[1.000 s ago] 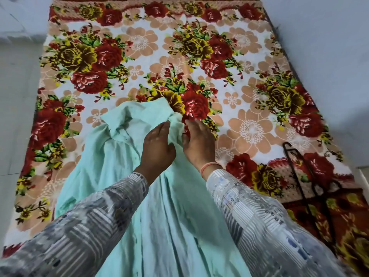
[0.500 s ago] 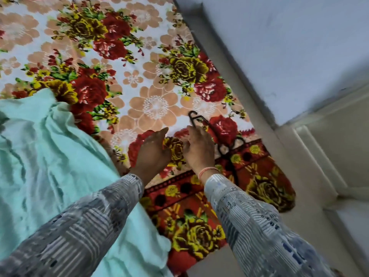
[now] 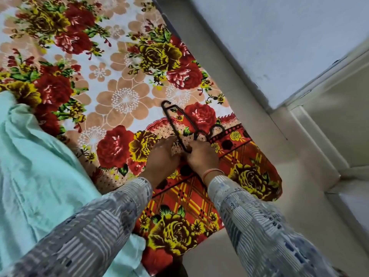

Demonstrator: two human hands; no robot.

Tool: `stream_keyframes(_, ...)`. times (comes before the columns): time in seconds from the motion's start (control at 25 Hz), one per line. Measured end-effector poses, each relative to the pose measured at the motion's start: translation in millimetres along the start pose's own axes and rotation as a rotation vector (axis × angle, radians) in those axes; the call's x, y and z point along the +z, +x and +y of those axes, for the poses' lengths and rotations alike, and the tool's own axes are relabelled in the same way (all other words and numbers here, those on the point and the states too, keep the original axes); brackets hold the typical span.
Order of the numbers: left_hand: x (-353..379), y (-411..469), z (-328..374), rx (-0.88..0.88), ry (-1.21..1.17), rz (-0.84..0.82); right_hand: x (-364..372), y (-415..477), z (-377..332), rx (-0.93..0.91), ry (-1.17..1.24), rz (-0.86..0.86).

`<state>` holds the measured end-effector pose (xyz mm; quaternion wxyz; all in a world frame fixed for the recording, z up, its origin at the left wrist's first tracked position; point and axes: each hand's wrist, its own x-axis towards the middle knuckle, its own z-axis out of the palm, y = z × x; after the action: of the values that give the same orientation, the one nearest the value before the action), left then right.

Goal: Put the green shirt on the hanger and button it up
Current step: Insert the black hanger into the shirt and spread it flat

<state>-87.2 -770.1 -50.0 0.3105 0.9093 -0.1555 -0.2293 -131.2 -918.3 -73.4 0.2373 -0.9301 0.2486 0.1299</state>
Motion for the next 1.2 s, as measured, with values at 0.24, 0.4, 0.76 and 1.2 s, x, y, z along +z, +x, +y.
stream_keyframes(0.24,-36,-7,-18,-0.036,0.019,0.064,-3,-4,-7,-0.003,0.087,0.081)
stream_keyframes(0.4,-83,-25,-46,-0.098,-0.021,0.129,-7,-15,-61,-0.069,0.229,0.15)
stream_keyframes(0.76,-213,-74,-167,-0.291,-0.192,0.372,43,-48,-270,-0.46,0.151,0.063)
stream_keyframes(1.2,-368,-149,-380,-0.719,-1.215,0.675,178,-121,-477,-0.733,0.042,-0.089)
